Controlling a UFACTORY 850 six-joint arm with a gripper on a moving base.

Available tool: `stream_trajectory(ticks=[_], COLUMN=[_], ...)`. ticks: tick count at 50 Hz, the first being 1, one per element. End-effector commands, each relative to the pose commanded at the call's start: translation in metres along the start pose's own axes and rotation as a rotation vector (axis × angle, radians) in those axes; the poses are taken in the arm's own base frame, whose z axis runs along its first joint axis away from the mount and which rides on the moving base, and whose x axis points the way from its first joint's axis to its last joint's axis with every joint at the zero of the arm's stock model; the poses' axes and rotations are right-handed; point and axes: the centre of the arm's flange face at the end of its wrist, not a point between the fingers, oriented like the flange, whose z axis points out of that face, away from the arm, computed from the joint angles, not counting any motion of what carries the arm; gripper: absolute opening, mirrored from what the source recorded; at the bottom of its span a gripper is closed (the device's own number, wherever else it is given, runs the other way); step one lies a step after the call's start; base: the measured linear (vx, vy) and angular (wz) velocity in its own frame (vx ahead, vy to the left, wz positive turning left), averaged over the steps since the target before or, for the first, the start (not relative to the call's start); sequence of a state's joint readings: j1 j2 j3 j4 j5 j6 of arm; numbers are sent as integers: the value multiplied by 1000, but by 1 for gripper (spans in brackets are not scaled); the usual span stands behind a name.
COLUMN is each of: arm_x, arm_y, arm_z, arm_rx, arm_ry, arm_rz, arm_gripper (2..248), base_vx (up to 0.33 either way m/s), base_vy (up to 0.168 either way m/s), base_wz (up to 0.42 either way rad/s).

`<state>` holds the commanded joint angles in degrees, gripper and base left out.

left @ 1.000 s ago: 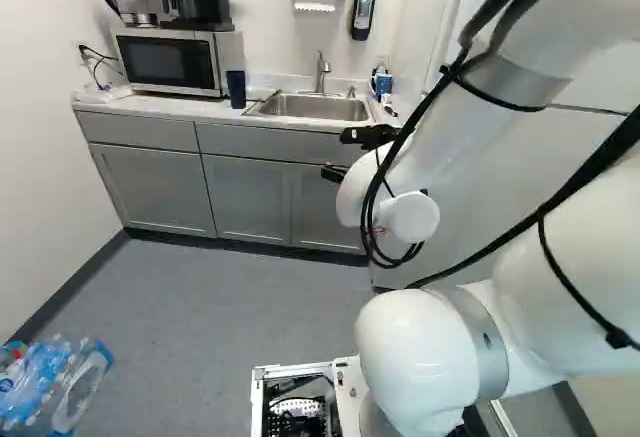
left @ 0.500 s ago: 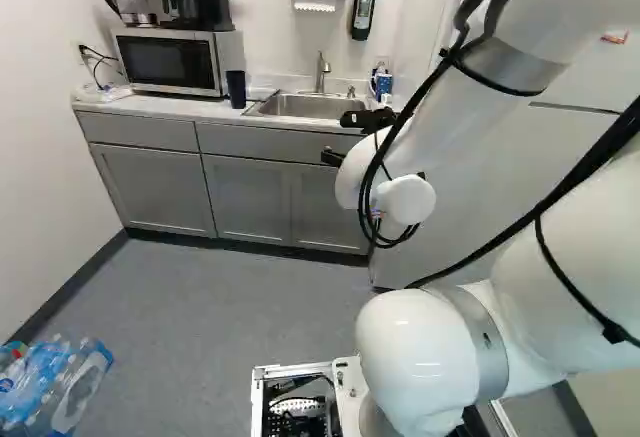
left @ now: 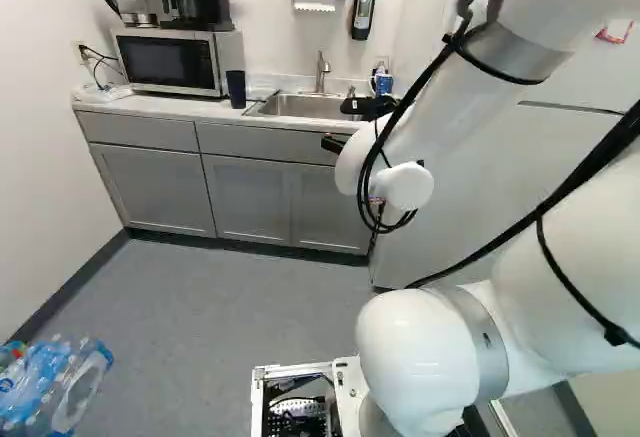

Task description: Rinse the cup and place it in the tray

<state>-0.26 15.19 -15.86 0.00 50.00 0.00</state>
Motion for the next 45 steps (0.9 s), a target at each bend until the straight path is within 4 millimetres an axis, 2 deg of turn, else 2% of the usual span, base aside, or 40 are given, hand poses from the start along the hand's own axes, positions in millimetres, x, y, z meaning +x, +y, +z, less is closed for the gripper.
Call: stream_trajectory(ticks=[45], arm_x=[49], arm_y=[0], arm_z=[13], arm_rx=[0], arm_ry=[108], arm_rz=[0], arm_gripper=[247], base_vx=[0], base_vy=[0], base_wz=[0])
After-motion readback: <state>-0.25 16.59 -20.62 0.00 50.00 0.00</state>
